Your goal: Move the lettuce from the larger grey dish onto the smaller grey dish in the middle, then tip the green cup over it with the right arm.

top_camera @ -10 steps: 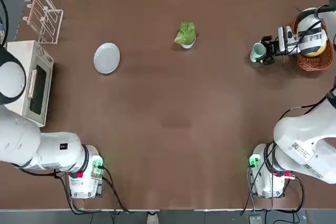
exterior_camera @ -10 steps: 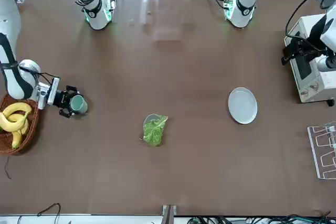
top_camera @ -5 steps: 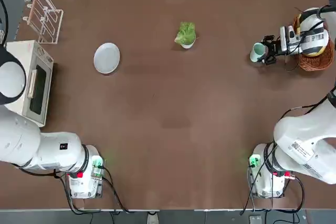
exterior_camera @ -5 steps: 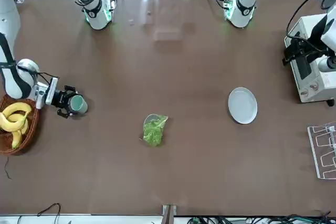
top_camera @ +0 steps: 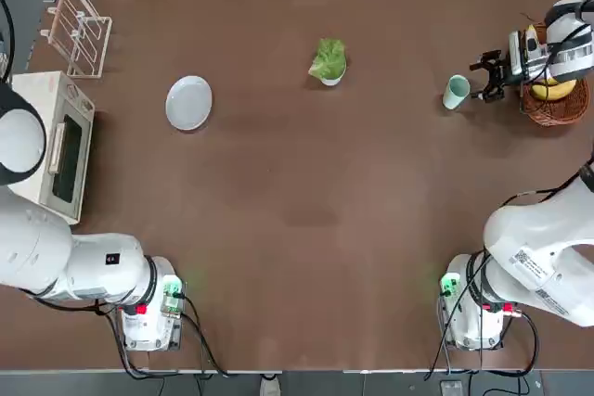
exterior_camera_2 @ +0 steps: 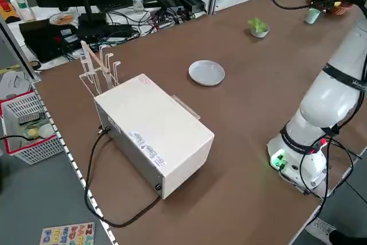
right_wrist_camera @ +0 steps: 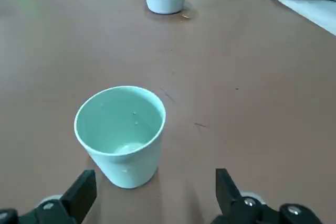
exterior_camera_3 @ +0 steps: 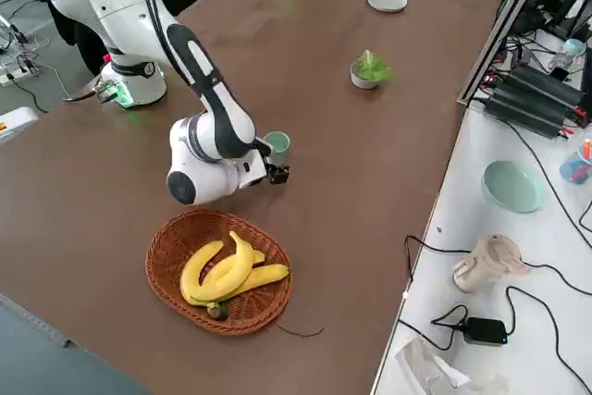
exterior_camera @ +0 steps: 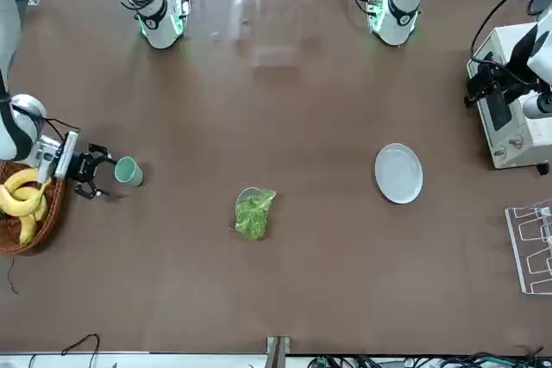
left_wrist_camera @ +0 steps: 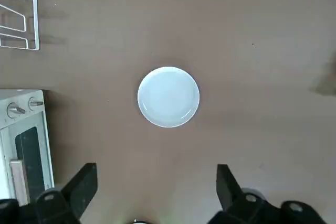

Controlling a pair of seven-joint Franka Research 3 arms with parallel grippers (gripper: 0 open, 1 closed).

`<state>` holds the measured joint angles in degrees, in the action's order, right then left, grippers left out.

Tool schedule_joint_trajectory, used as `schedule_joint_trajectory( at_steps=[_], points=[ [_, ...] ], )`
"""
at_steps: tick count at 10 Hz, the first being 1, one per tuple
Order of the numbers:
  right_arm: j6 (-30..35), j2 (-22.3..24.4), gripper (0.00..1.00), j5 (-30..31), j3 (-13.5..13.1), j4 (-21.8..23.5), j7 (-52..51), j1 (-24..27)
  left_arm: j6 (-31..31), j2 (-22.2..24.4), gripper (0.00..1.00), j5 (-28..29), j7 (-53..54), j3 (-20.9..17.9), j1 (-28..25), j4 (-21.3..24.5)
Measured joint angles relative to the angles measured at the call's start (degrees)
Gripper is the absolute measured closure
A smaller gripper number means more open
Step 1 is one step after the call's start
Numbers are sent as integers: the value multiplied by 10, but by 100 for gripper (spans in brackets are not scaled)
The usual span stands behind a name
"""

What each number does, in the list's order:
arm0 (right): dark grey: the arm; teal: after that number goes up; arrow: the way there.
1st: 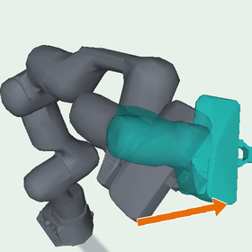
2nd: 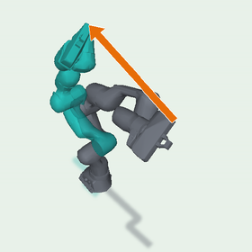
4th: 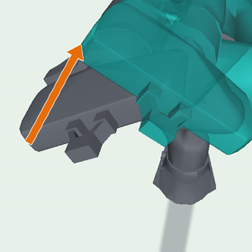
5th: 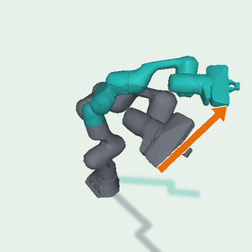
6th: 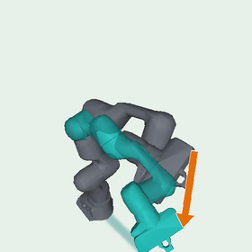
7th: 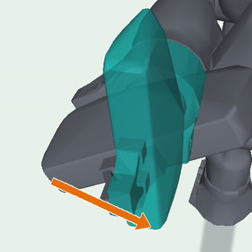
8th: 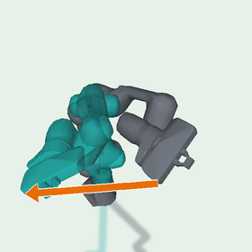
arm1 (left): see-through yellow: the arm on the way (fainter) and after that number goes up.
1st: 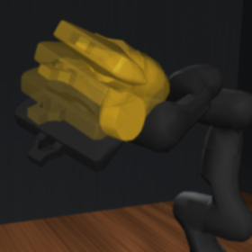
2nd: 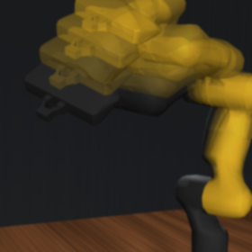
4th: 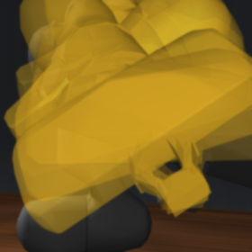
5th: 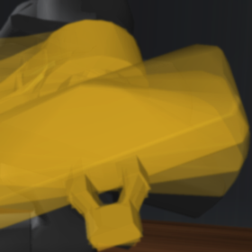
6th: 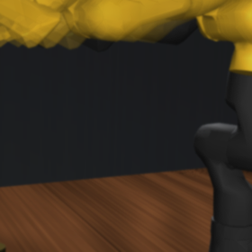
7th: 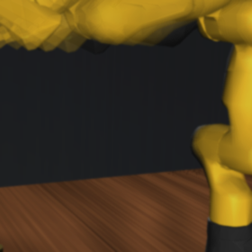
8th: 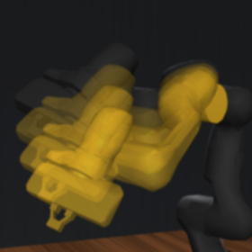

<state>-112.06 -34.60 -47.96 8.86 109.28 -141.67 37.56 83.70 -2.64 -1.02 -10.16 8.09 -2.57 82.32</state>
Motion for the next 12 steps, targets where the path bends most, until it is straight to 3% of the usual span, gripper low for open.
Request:
schedule_joint_trajectory(
  at_steps=[3,6,10,12],
  points=[
    [-11,33,0,32,12,-24,118,0,0,-1,0,3,0,0,0,0],
    [-56,44,0,66,50,-24,206,5,1,-2,0,3,0,0,0,0],
    [-159,76,0,139,177,-32,485,40,2,-2,0,3,0,0,0,0],
    [-184,88,0,186,215,-42,638,41,4,-2,0,3,0,0,0,0]
  ],
)
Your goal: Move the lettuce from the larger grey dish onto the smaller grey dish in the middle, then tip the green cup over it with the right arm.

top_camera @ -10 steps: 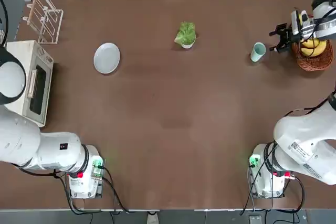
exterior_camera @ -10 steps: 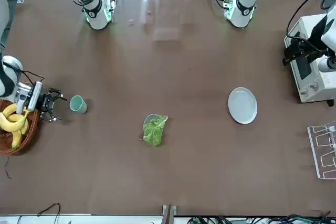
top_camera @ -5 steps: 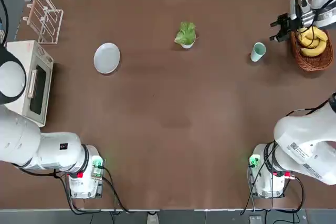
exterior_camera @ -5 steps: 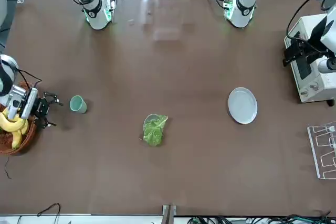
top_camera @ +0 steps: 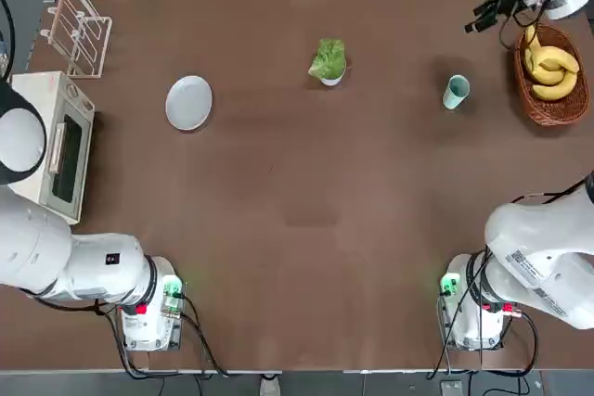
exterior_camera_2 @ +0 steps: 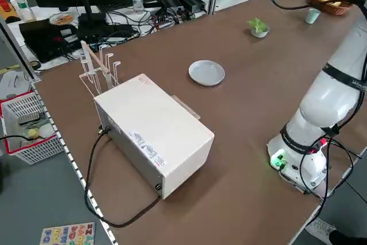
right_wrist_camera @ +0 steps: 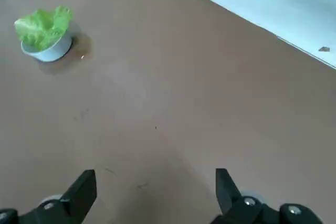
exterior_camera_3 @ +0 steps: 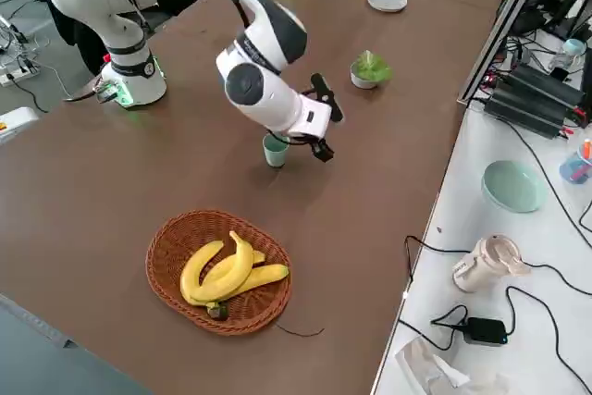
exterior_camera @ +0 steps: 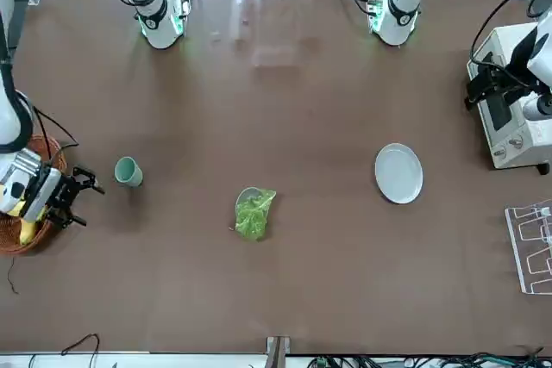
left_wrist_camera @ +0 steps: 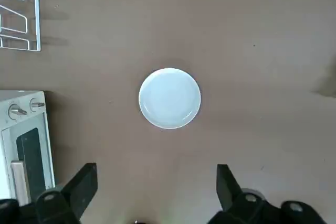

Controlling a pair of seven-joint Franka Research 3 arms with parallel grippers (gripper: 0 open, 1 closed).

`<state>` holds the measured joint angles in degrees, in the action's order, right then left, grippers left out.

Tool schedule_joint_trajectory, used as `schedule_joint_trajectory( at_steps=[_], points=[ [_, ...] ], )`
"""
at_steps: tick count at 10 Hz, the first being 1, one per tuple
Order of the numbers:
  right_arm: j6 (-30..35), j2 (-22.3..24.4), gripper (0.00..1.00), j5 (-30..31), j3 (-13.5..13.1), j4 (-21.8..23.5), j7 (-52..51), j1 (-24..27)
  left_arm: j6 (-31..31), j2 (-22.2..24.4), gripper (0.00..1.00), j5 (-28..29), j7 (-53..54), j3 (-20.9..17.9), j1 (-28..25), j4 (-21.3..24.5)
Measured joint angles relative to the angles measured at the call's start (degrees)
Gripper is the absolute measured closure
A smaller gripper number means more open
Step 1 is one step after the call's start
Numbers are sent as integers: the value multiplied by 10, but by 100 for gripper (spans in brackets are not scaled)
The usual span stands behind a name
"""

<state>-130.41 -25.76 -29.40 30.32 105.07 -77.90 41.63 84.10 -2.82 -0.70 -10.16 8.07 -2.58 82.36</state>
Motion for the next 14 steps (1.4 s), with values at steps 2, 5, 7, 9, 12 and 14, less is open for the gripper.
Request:
schedule_joint_trajectory(
  at_steps=[2,5,7,9,12,14],
  points=[
    [-2,1,0,69,44,-25,197,0,0,0,0,0,0,0,0,0],
    [9,22,0,156,86,-48,468,-7,0,0,0,0,0,0,0,0],
    [47,55,0,195,93,-59,589,-30,0,0,0,0,0,0,0,0],
    [70,86,0,195,93,-62,615,-38,0,0,0,0,0,1,1,0],
    [104,102,0,201,76,-74,637,-53,0,0,0,0,0,3,2,0],
    [214,124,0,209,-55,-146,673,-176,0,0,0,0,1,7,3,0]
  ],
)
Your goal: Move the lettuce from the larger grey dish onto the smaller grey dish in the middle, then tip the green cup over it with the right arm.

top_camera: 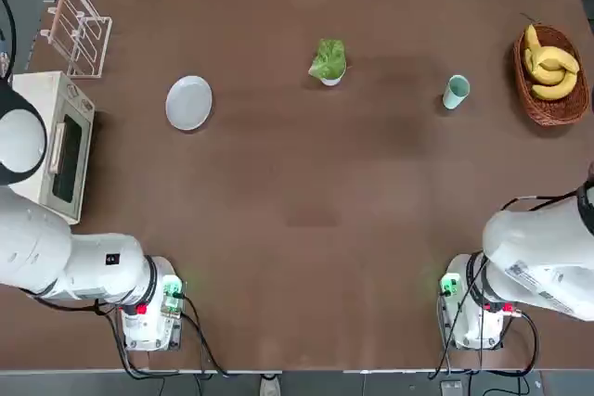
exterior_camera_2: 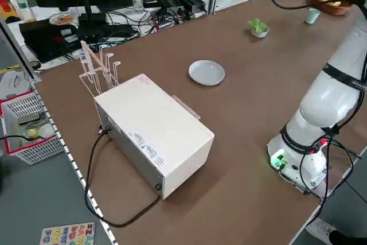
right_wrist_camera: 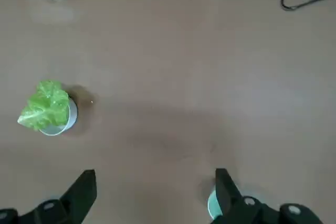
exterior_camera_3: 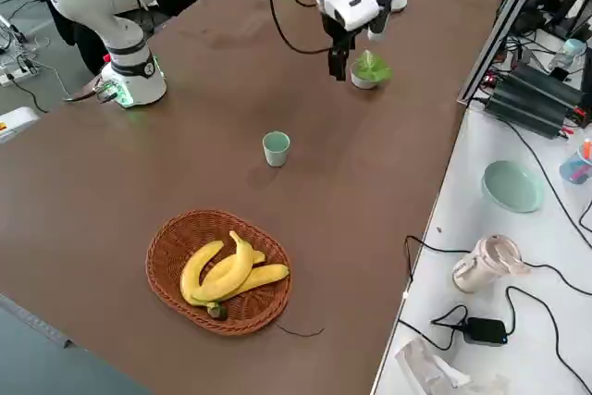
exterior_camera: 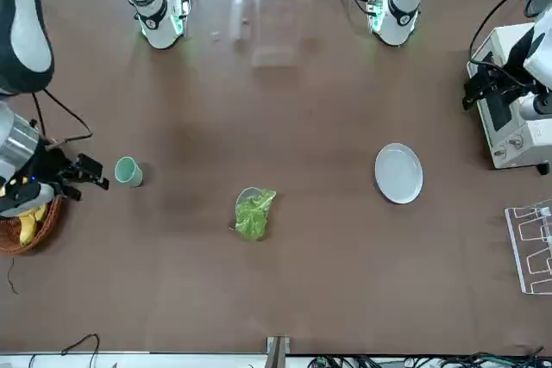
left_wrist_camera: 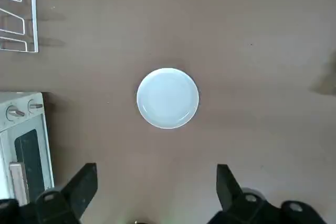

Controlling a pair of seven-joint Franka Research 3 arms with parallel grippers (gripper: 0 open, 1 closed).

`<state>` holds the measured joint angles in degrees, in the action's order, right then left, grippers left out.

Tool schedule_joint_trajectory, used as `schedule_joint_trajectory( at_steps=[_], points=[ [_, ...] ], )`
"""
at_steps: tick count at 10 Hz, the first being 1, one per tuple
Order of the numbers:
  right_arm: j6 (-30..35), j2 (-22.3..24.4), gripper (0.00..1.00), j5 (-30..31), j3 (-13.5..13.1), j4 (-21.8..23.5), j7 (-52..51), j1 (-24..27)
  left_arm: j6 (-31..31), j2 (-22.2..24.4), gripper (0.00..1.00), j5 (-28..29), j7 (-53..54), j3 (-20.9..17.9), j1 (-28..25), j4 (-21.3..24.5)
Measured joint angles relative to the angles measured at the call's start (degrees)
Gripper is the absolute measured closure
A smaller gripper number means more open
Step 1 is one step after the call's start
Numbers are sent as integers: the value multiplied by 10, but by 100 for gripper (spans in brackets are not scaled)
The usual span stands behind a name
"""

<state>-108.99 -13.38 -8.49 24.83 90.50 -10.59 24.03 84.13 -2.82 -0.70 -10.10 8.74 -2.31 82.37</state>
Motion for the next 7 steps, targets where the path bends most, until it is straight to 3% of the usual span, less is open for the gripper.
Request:
schedule_joint_trajectory(
  at_steps=[3,4,5,7],
  points=[
    [117,39,0,23,-212,-59,64,-211,0,0,0,0,0,6,0,0],
    [144,58,0,40,-253,-61,98,-264,0,0,0,0,0,6,0,0],
    [176,75,0,50,-259,-61,125,-283,0,0,0,0,0,6,0,0],
    [216,93,0,55,-235,-60,147,-271,0,0,0,0,0,6,1,0]
  ],
)
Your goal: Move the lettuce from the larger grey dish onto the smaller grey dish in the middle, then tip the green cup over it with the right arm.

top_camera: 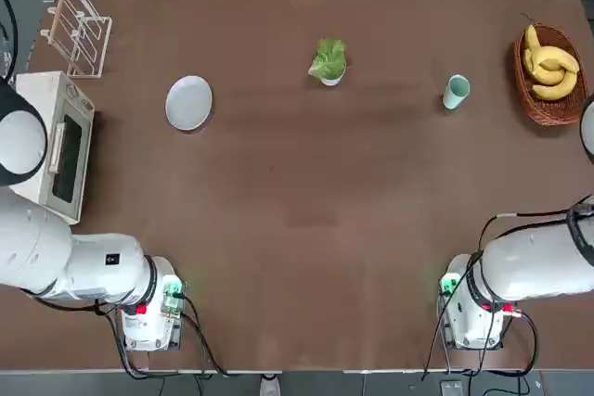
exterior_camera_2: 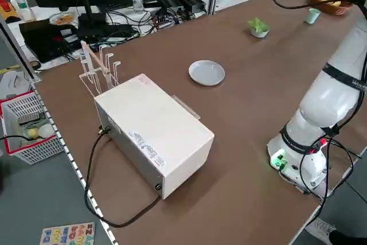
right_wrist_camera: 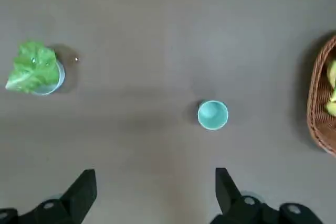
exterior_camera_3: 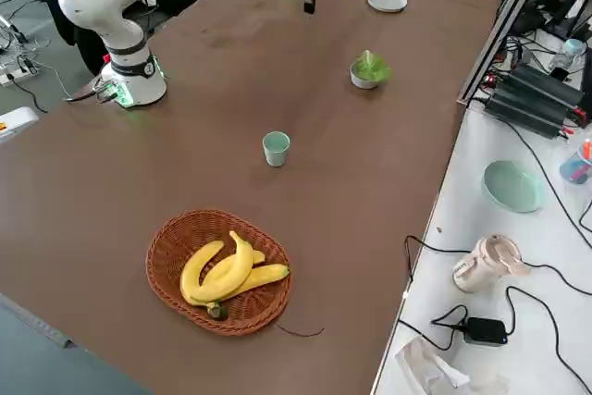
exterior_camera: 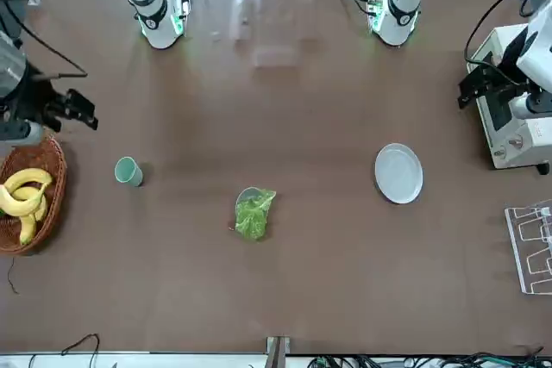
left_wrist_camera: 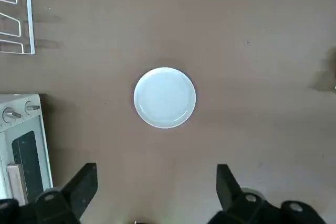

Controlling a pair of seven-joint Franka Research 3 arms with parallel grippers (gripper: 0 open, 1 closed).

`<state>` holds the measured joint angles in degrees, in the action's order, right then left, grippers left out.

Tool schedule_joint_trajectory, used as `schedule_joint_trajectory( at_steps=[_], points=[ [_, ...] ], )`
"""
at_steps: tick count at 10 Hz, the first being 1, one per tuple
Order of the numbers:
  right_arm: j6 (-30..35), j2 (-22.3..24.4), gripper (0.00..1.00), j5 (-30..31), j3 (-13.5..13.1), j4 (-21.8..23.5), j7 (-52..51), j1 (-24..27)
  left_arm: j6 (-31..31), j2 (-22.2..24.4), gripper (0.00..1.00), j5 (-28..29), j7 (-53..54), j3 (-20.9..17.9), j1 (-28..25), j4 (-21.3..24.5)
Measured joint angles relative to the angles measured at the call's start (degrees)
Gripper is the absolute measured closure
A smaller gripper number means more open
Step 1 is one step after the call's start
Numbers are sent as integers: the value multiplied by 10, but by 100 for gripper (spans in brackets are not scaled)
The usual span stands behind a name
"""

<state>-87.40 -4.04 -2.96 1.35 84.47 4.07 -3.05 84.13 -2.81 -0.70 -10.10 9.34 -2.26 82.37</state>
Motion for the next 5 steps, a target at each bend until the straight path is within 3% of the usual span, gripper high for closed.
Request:
schedule_joint_trajectory(
  at_steps=[5],
  points=[
    [-51,5,0,1,6,36,1,9,0,0,0,0,0,1,0,0]
  ],
)
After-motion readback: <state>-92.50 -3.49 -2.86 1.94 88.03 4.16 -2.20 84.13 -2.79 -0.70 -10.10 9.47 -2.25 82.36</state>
